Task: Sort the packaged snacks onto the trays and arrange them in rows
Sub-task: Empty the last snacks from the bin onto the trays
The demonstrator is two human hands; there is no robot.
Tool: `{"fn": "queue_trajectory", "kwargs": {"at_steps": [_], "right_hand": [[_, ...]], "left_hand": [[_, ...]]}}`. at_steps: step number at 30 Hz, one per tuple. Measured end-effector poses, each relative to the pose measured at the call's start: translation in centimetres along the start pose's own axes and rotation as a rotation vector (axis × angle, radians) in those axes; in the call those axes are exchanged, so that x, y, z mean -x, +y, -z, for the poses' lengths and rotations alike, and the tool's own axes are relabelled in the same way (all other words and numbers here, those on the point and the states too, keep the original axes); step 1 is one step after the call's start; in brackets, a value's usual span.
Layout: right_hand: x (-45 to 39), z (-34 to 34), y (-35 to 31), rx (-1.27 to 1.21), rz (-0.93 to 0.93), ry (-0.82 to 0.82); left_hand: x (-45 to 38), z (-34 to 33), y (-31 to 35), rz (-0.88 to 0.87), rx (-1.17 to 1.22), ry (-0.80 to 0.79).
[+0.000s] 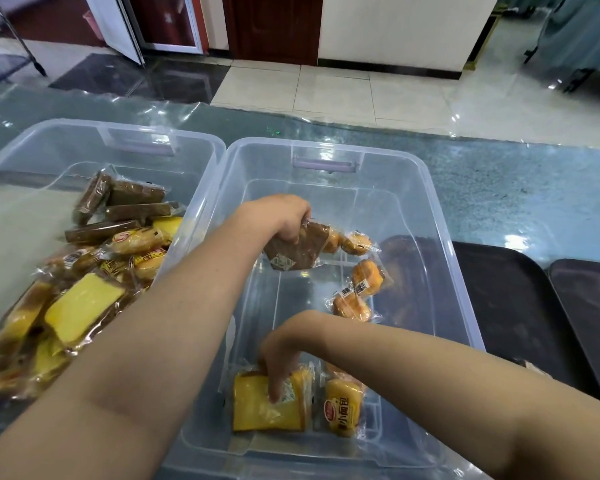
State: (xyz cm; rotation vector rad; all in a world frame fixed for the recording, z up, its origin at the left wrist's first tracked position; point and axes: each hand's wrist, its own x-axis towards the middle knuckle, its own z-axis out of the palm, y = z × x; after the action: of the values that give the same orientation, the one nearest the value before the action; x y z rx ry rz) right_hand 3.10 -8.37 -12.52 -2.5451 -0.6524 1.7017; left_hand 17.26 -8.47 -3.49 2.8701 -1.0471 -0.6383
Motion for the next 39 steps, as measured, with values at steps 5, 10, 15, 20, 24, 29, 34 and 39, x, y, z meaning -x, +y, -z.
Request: {"fn": "queue_trajectory", "kwargs": {"at_steps": [5,10,15,20,24,29,34,39], "right_hand": [[3.2,2.2,0.9,0.137,-0.016,0.060],[8.4,4.4,1.8,0.194,-0.125,0.167],[14.8,3.2,3.2,0.216,-0.204,0.452],[21.1,-0.9,5.6,0.146,-0.273,0.764],[25.3,-4.5,7.4,0.180,-0.294,1.006],[30.7,-8.8,8.4,0.314,-0.241,1.310],[36.6,-14.2,11.8,0.321,-0.202,1.425],[38.3,-21.5,16.8,0.300,-0.182,1.511]], "left_hand": [[0.0,0.2,-0.2,0.018,0.026,0.046],[0.6,-0.2,0.5,0.018,-0.030,0.133],[1.9,0.7,2.6,-0.023,-0.011,0.251],[3.9,2.0,5.6,-0.069,0.104,0.341],[6.0,3.1,8.9,-0.104,0.079,0.466],[8.6,5.1,15.0,-0.125,0.064,0.674],[11.0,6.6,22.5,-0.106,0.105,0.894],[11.3,2.7,28.3,-0.141,0.166,0.949]]}}
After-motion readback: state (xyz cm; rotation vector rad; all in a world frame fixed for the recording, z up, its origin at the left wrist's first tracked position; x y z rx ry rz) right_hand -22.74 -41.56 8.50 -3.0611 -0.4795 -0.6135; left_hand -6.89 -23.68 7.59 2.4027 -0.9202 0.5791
